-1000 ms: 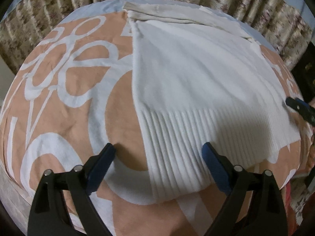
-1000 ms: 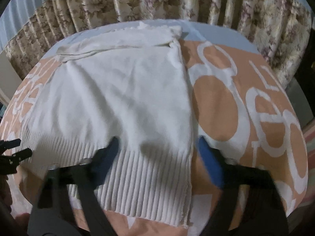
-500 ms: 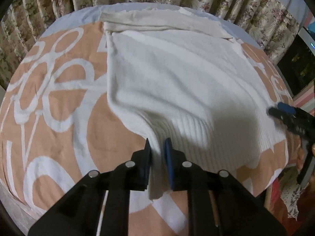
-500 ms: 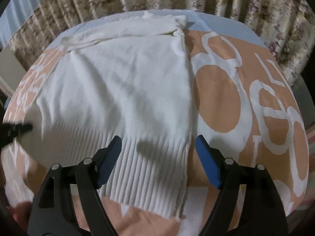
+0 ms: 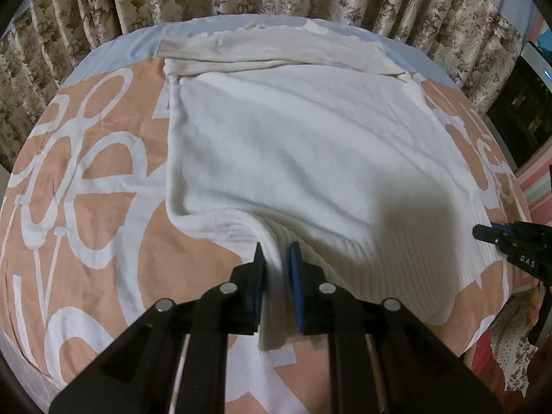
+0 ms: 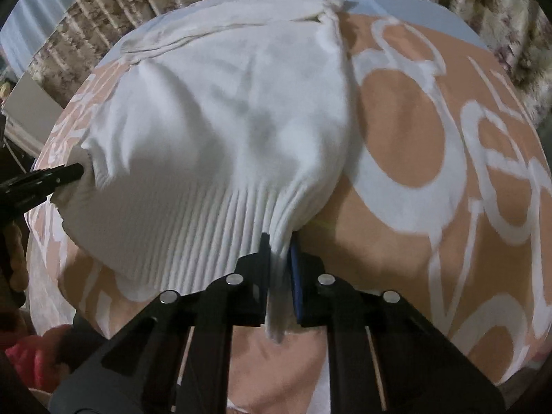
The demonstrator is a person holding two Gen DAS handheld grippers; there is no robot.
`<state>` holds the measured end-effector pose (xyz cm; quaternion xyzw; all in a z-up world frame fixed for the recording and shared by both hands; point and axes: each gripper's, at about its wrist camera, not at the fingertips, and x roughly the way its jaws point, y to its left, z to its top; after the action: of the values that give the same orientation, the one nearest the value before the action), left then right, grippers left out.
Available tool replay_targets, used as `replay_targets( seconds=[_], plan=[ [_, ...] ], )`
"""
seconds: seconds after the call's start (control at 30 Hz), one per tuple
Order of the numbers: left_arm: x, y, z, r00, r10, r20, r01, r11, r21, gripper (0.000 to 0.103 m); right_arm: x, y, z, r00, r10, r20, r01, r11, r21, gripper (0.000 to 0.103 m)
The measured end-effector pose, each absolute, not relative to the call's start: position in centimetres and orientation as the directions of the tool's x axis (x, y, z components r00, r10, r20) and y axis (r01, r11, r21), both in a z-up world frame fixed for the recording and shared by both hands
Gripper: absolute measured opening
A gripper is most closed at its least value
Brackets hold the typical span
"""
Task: Fold small clothes
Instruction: 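Grasp the ribbed sweater hem with both tools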
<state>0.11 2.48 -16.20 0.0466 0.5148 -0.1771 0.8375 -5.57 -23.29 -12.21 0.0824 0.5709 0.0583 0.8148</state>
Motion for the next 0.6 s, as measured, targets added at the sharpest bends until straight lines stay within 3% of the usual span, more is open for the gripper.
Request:
replay_targets(
  seconds=[0.6],
  plan=[
    [9.0,4.4,-10.6,0.608,-0.23,-0.76,0.263,0.961,-0.08,0.013,4.4,-23.7,-5.0,0.625,0.186,-0.758,-0.058,0.98,0.192,0.01]
  ],
)
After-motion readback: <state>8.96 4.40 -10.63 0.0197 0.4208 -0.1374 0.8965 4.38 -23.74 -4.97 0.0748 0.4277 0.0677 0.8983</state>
